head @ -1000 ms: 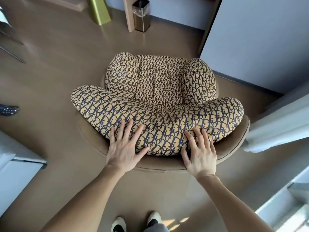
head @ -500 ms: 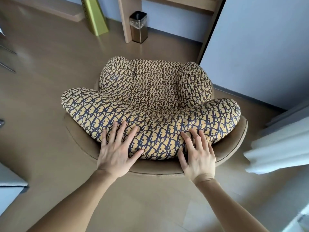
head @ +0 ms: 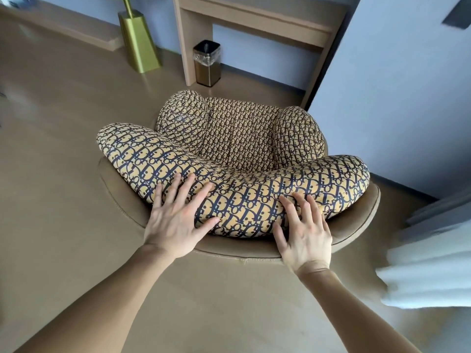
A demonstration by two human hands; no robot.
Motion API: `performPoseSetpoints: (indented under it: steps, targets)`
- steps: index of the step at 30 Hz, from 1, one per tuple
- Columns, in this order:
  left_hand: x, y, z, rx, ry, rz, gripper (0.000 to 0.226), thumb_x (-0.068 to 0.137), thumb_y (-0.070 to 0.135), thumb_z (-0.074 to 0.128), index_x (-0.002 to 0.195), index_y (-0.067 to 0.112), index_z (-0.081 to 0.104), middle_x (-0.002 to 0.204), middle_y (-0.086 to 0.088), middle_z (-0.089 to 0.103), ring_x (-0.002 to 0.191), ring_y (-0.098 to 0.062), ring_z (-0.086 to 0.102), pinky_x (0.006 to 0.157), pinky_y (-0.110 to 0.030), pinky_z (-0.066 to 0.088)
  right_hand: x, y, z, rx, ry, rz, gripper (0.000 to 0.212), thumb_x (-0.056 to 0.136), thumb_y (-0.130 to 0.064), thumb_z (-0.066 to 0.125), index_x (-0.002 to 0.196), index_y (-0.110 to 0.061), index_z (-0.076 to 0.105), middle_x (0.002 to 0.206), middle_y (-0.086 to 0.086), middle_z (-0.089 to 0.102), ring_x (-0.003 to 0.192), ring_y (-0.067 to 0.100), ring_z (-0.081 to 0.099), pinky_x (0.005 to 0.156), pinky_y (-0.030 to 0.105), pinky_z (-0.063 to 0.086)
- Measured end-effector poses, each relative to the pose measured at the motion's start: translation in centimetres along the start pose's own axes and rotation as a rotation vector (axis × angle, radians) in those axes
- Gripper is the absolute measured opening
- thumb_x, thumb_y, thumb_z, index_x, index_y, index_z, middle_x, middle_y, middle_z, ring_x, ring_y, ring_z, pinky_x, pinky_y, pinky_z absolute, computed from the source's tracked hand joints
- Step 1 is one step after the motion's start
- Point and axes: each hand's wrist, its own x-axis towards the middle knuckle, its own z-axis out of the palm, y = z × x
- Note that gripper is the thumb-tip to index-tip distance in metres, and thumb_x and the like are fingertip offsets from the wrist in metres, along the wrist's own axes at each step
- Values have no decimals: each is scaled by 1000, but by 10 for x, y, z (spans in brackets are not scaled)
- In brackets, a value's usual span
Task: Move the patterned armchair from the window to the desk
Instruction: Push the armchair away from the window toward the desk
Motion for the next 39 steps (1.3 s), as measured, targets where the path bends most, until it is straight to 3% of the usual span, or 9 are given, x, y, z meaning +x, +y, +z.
performPoseSetpoints:
  steps: [16,39]
  targets:
    - [134,-10,7,-5,25,-24,82,90,82,22,162,43,23,174,-5,18,161,-31,9,127,-63,13,144,19,24,17,35,-40,53,96,-52,42,145,-34,50,151,-2,51,149,30,39,113,53,45]
    - [384,-74,21,25,63,-52,82,90,87,15,162,47,17,175,-1,14,162,-26,4,128,-61,11,400,10,71,22,4,-50,58,93,-56,37,146,-35,48,156,-3,47,152,29,34,114,55,45]
